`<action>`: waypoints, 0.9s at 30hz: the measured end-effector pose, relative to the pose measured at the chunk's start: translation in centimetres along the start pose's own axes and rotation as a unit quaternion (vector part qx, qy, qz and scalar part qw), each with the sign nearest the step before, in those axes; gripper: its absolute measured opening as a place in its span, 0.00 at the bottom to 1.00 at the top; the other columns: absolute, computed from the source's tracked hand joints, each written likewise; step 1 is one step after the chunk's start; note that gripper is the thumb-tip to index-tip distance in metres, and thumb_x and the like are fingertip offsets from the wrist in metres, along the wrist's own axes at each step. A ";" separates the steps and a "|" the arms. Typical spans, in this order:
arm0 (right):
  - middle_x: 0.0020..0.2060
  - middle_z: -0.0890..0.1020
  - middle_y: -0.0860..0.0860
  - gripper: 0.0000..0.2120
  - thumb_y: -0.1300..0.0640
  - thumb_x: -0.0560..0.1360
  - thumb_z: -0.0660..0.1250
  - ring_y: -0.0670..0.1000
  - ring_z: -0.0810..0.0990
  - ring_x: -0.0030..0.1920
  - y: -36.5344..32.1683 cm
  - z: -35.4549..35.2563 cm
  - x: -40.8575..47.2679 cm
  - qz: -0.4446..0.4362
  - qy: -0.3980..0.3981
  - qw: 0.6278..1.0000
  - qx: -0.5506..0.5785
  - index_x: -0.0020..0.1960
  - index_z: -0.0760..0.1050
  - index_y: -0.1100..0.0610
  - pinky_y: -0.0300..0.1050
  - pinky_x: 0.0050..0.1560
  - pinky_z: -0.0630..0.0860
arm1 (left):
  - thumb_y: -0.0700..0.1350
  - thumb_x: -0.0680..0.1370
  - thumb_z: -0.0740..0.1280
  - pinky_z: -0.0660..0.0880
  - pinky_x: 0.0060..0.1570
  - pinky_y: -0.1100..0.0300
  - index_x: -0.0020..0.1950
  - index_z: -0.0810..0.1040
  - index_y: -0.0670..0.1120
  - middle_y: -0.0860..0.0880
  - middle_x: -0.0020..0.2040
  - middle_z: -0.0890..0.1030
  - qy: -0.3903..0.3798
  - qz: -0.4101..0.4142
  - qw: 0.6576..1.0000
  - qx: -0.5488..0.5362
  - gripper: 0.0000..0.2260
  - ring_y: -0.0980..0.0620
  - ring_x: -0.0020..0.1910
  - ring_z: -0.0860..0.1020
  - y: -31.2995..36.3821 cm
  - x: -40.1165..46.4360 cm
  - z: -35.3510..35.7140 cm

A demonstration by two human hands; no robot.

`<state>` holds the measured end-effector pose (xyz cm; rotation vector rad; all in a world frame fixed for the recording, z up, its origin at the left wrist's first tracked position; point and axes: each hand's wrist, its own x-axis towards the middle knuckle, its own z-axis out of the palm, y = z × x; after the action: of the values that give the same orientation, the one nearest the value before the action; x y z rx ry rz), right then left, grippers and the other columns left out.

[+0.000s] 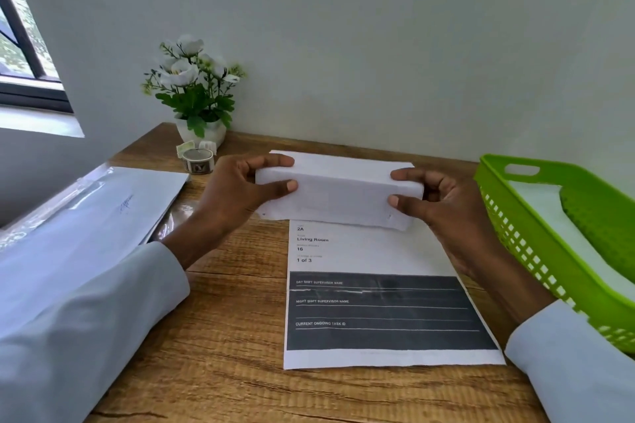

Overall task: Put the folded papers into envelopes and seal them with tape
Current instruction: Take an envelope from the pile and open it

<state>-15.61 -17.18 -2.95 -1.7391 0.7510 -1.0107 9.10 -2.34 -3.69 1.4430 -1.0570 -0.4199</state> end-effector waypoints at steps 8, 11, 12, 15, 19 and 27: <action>0.48 0.80 0.45 0.08 0.58 0.70 0.77 0.37 0.78 0.48 -1.6 -0.4 -0.1 -0.111 0.059 0.982 -0.138 0.40 0.82 0.46 0.23 0.43 0.70 | 0.49 0.71 0.74 0.74 0.42 0.67 0.45 0.84 0.53 0.55 0.45 0.81 0.049 0.070 0.991 0.104 0.04 0.59 0.45 0.78 0.6 0.1 0.0; 0.53 0.81 0.45 0.04 0.60 0.70 0.77 0.36 0.79 0.52 -2.3 -0.9 -0.1 -0.101 0.037 0.990 -0.088 0.42 0.83 0.53 0.27 0.49 0.73 | 0.49 0.70 0.74 0.78 0.41 0.64 0.44 0.83 0.48 0.52 0.45 0.83 0.034 0.041 0.998 0.024 0.07 0.56 0.45 0.80 1.5 0.0 -0.2; 0.50 0.84 0.45 0.04 0.60 0.70 0.76 0.38 0.81 0.49 -2.5 -1.1 -0.2 -0.093 0.019 0.994 -0.054 0.43 0.83 0.55 0.30 0.48 0.76 | 0.49 0.69 0.73 0.78 0.40 0.64 0.44 0.83 0.48 0.51 0.43 0.85 0.018 0.024 0.999 -0.022 0.08 0.56 0.44 0.82 1.9 0.0 -0.4; 0.38 0.86 0.45 0.03 0.59 0.70 0.74 0.44 0.83 0.39 -3.3 -1.3 -0.4 -0.067 -0.015 0.996 0.064 0.45 0.83 0.54 0.39 0.39 0.81 | 0.47 0.70 0.73 0.81 0.38 0.60 0.47 0.83 0.45 0.47 0.44 0.86 -0.002 -0.009 0.993 -0.116 0.09 0.50 0.43 0.85 3.1 -0.1 -0.8; 0.45 0.88 0.50 0.12 0.56 0.68 0.73 0.50 0.86 0.43 -3.1 -0.8 -0.5 -0.009 -0.065 0.980 0.186 0.52 0.83 0.55 0.46 0.37 0.83 | 0.46 0.72 0.72 0.79 0.35 0.61 0.51 0.83 0.43 0.46 0.45 0.86 0.014 -0.025 0.984 -0.178 0.10 0.50 0.42 0.84 4.1 -0.5 -1.0; 0.48 0.88 0.50 0.22 0.53 0.65 0.74 0.50 0.87 0.45 -1.5 1.4 -0.9 0.064 -0.094 0.987 0.111 0.58 0.81 0.58 0.44 0.34 0.83 | 0.41 0.71 0.73 0.83 0.42 0.55 0.51 0.82 0.41 0.44 0.47 0.86 -0.009 -0.074 0.992 -0.105 0.10 0.47 0.45 0.85 3.9 -2.7 -3.6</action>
<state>-14.73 -15.33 -2.10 -1.5480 0.5975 -0.7979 9.12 2.56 -0.28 1.3355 -0.8946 -0.6326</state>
